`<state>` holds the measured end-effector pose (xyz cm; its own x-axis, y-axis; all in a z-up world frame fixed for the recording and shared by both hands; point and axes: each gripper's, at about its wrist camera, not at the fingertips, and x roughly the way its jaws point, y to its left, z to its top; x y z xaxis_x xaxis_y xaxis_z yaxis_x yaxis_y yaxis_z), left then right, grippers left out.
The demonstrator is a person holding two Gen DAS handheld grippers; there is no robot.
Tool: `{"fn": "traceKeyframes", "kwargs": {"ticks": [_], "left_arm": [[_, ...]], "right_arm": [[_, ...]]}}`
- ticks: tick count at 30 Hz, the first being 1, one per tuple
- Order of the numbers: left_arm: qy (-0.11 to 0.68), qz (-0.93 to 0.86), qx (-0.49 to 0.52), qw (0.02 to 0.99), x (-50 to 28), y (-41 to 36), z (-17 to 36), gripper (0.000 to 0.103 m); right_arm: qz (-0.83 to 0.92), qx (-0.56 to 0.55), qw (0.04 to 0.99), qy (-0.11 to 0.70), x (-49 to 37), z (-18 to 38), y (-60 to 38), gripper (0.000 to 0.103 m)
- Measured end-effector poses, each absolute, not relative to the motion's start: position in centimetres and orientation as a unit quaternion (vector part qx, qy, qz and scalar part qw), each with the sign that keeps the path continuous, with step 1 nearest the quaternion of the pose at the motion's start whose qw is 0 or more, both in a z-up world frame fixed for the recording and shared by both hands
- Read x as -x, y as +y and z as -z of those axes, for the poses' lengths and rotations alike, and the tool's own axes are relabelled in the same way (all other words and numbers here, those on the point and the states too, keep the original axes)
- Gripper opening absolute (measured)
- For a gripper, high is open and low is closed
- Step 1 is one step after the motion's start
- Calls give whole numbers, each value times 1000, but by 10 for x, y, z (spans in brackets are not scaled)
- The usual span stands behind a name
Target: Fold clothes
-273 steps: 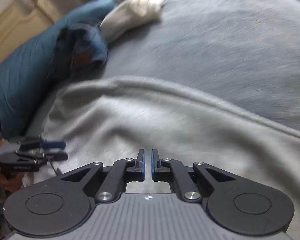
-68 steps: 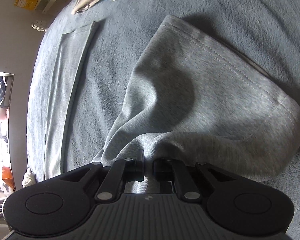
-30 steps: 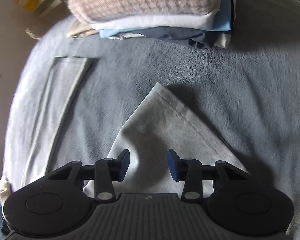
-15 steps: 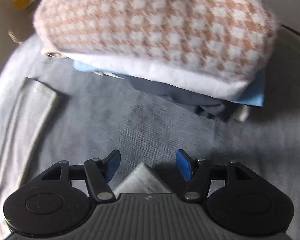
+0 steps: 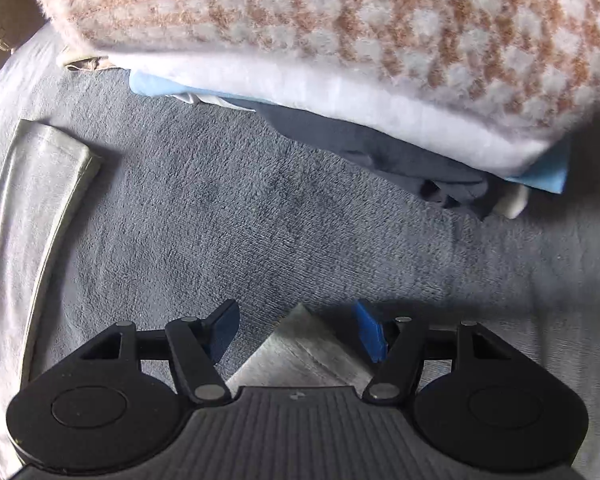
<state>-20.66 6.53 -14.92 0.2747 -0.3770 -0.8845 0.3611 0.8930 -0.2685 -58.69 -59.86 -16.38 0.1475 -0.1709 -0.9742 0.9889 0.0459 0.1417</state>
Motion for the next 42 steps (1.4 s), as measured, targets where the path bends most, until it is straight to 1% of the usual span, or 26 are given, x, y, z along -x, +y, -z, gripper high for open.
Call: {"fn": "traceKeyframes", "kwargs": {"ticks": [2,4,6,7,8,9,11,15,19,22,25,27,28,29,30,32,35,37,40,42], "left_arm": [[554,231,8,800,208,65,150,46],[552,230,7,801,208,65,150,47],[549,228,9,804,209,66,150,47],[545,226,11,807,209,67,150,47],[542,223,14,810,209,67,149,46],[538,220,17,814,209,68,149,46],[538,215,17,815,208,68,151,46],[534,216,5,818,208,65,151,46],[532,214,4,819,207,63,153,46],[532,215,0,819,207,62,154,46],[530,219,-10,819,208,61,154,46],[529,223,-15,819,208,61,154,47],[529,224,-12,819,208,62,154,47],[529,224,-9,819,208,63,155,47],[528,225,-4,819,208,64,155,48],[526,227,5,820,208,66,156,49],[523,230,17,820,209,68,157,51],[521,235,23,820,209,71,157,52],[522,242,32,817,207,74,158,52],[524,248,36,814,205,76,158,52]], "right_arm": [[496,-483,577,433,585,168,-599,66],[497,-479,573,442,582,172,-598,60],[505,-438,586,458,575,169,-591,30],[509,-422,592,462,572,168,-588,20],[511,-416,598,456,572,165,-586,13],[514,-409,605,450,572,161,-585,11],[519,-380,627,439,566,150,-583,10],[534,-328,661,413,549,122,-594,9],[533,-291,682,408,520,104,-614,9],[533,-272,685,415,494,108,-629,9],[536,-277,658,451,475,132,-642,13],[547,-259,652,457,473,136,-635,29],[550,-248,660,448,473,132,-630,35],[553,-236,668,438,473,126,-624,46],[557,-227,675,427,475,118,-619,48],[564,-219,687,404,486,98,-610,48],[579,-237,695,354,517,65,-598,50],[581,-280,693,323,548,53,-588,51],[566,-378,655,328,598,62,-566,53],[555,-444,617,339,623,84,-548,53]]}}
